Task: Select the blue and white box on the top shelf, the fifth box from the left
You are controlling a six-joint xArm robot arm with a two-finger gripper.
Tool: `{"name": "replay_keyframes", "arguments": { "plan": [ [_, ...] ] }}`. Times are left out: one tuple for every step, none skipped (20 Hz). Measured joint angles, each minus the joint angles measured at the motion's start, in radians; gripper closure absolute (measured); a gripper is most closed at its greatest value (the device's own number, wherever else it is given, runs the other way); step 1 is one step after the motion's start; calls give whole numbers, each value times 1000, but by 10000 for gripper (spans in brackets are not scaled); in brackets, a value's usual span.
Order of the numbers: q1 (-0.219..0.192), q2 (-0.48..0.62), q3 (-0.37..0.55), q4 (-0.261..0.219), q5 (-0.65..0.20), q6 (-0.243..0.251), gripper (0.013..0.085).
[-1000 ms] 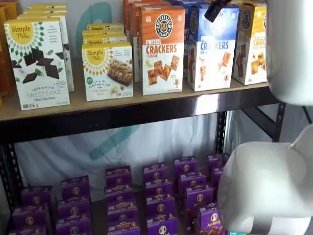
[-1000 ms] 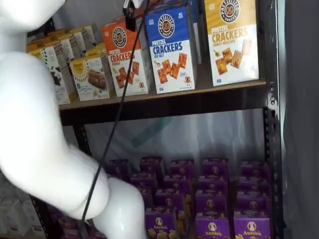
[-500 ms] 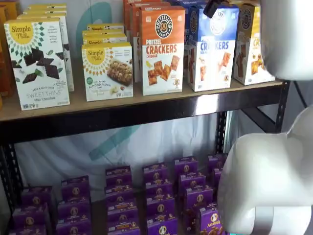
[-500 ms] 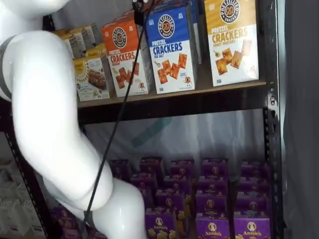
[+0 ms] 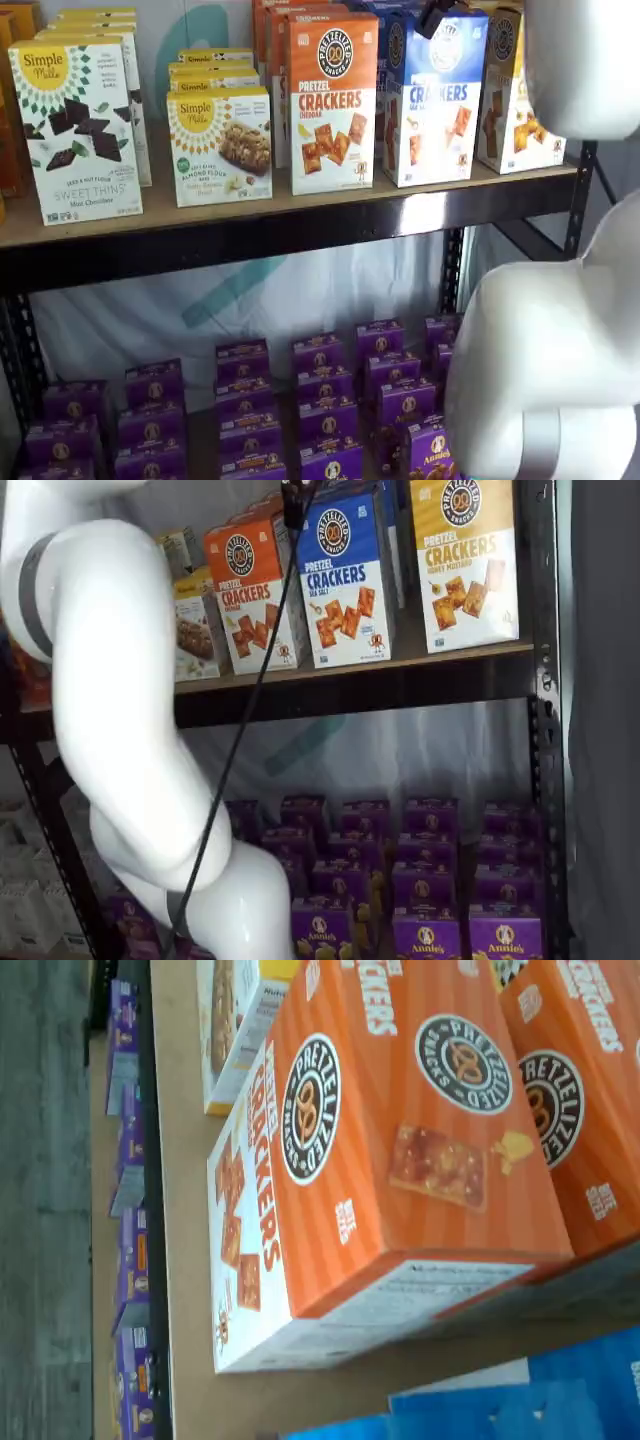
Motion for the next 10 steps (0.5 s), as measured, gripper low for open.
{"name": "replay_keyframes", "arguments": {
  "plan": [
    [2, 11, -9, -9, 0, -2, 130],
    [4, 19, -17, -16, 1, -4, 130],
    [6, 29, -27, -25, 6, -5, 130],
    [8, 42, -40, -35, 14, -7, 130],
    [9, 54, -53, -44, 23, -8, 130],
    [10, 70, -72, -52, 42, -8, 130],
    [11, 82, -86, -57, 54, -8, 130],
    [12, 91, -95, -61, 61, -8, 130],
    [14, 97, -100, -64, 63, -7, 130],
    [16, 104, -107, -70, 69, -6, 130]
  ]
}}
